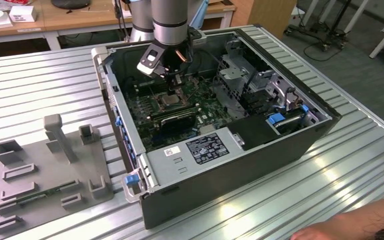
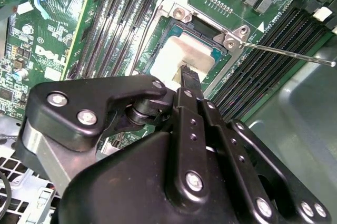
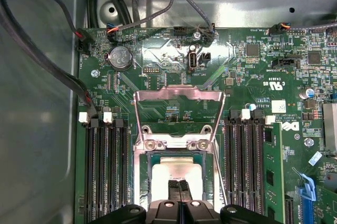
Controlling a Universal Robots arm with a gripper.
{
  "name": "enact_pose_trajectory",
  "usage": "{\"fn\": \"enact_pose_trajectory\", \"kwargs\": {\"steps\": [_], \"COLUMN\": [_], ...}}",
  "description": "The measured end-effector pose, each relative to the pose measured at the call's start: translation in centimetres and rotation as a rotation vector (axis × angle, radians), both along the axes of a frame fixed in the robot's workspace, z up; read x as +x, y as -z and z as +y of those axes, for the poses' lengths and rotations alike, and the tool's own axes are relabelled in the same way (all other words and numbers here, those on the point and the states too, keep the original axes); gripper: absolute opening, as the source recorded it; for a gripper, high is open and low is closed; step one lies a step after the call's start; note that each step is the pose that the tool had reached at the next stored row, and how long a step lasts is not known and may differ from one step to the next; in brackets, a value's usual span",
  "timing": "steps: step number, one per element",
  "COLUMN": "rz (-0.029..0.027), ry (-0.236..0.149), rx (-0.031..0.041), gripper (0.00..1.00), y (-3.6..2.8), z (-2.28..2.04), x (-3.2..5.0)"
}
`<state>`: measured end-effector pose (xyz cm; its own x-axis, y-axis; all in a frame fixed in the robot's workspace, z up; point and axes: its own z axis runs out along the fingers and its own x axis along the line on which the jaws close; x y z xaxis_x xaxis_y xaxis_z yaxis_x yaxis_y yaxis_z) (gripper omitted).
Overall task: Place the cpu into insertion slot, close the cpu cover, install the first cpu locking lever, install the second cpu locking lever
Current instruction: 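Place the cpu into insertion slot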
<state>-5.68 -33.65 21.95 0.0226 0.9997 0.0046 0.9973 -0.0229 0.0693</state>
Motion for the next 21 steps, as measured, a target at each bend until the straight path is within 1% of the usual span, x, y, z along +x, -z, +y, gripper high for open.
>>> {"fn": "enact_pose_trajectory", "kwargs": {"steps": [21], "rz": [-0.0001], "ry": [0.0], "rx": [0.0001], "gripper": [0.11], "y": [0.39], "z": [0.0], "x": [0.0]}}
